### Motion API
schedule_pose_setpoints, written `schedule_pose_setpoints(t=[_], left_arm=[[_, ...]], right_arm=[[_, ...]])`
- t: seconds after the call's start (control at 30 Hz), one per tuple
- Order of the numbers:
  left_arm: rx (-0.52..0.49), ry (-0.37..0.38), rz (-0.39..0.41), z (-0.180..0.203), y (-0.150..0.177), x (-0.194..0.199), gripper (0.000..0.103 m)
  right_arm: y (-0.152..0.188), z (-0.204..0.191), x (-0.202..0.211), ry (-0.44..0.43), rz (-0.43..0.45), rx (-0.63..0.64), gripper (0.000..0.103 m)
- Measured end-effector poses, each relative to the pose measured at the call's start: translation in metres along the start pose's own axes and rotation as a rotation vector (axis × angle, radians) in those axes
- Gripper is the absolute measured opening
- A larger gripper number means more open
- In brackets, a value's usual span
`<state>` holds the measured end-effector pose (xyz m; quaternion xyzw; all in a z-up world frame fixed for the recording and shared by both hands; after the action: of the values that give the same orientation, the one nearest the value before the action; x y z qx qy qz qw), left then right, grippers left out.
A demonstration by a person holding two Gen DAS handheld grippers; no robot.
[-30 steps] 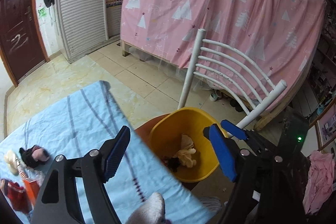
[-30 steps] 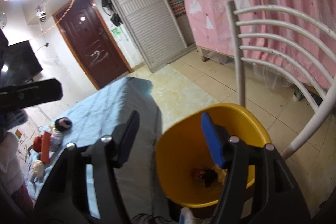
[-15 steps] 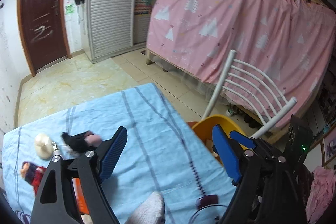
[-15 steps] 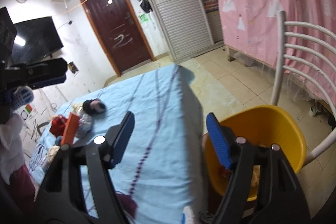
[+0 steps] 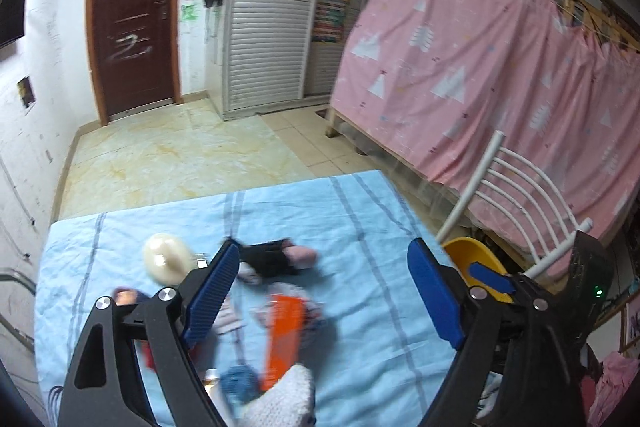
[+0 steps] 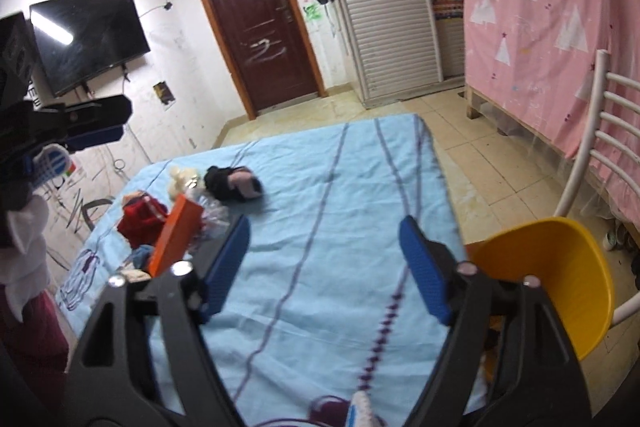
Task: Collect trash
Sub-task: 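Move both tools back over the bed, then grasp the knit hat with the left tool while the right tool grasps the orange box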
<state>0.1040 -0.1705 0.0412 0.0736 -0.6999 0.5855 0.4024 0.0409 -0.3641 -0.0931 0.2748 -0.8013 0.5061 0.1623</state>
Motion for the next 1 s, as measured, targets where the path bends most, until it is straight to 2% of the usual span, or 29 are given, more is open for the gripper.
schedule_pose_setpoints(t=[0.33, 0.63, 0.83, 1.0], left_arm=[[0.14, -0.097, -0.008, -0.084, 0.024, 0.012, 0.08], [0.188, -0.163, -0.051, -0.13, 0.05, 0.008, 0.081], [0.225, -0.172, -0.11, -0.151, 0.069, -0.011, 0.081], [0.249, -0.14, -0.159, -0.162, 0.082, -0.028, 0.079]], right_arm=[[0.007, -0.044, -0.023, -0.026, -0.062, 0.053, 0.077], [0.017, -0.084, -0.043, -0.078, -0.114, 0.084, 0.081], [0.025, -0.11, -0.049, -0.111, -0.144, 0.131, 0.081], [0.031, -0.127, -0.054, -0.133, -0.17, 0.158, 0.081]])
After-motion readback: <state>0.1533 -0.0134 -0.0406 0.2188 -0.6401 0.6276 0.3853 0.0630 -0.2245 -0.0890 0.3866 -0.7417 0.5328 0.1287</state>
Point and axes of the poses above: each gripper's, at about its wrist camera, not at the fingertips, and x roughly against the way its jaws point, z to its right, y to its underside, the point moved 1 cm from there along -x, roughly the way its jaws point, and after that the axes turned 11 degrees about -x, right-handed, at the moved point
